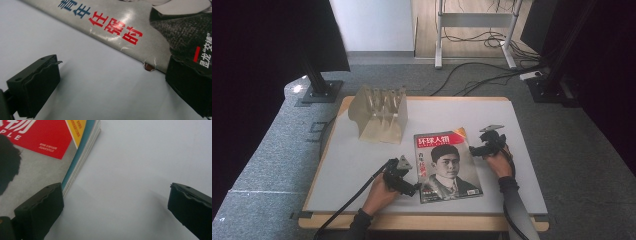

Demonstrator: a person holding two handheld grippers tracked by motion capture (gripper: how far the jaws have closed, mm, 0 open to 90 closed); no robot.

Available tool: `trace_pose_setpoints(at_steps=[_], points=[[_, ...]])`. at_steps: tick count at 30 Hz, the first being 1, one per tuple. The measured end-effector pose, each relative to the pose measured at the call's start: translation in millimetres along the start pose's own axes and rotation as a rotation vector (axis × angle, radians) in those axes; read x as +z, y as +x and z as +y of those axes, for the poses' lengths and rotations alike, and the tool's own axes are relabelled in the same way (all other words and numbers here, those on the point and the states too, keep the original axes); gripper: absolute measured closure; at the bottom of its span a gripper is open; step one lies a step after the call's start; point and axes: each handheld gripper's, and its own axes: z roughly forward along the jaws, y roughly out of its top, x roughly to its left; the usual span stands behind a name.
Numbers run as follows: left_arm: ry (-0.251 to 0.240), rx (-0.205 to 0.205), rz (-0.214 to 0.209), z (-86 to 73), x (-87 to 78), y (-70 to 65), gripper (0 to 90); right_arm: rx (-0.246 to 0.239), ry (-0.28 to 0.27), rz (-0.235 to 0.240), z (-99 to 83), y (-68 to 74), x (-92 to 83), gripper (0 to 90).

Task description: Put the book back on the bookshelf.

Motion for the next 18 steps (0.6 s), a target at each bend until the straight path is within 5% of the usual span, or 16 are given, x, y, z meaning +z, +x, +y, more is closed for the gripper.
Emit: trace_pose_setpoints(at_steps=[5, 9, 10, 14, 18], points=[[0.005, 0.004, -0.034, 0.5, -1.7, 5.6, 0.0, 0.012, 0.013, 0.041, 3.3, -3.3, 0.9, 4.6], [0.000, -0.028, 0.014, 1.1, 0.6, 15.9, 0.0, 0.028, -0.013, 0.074, 3.6, -2.8, -5.4, 5.1], [-0.002, -0.045, 0.040, 3.9, 3.1, 20.2, 0.0, 0.045, -0.025, 0.133, 4.4, -0.5, -8.7, 6.7], [-0.003, -0.050, 0.047, 8.6, 7.6, 22.5, 0.0, 0.026, -0.034, 0.216, 7.7, 12.7, -12.6, 14.0], [-0.002, -0.048, 0.042, 9.6, 8.4, 22.9, 0.0, 0.028, -0.036, 0.261, 10.8, 21.7, -10.0, 18.9]])
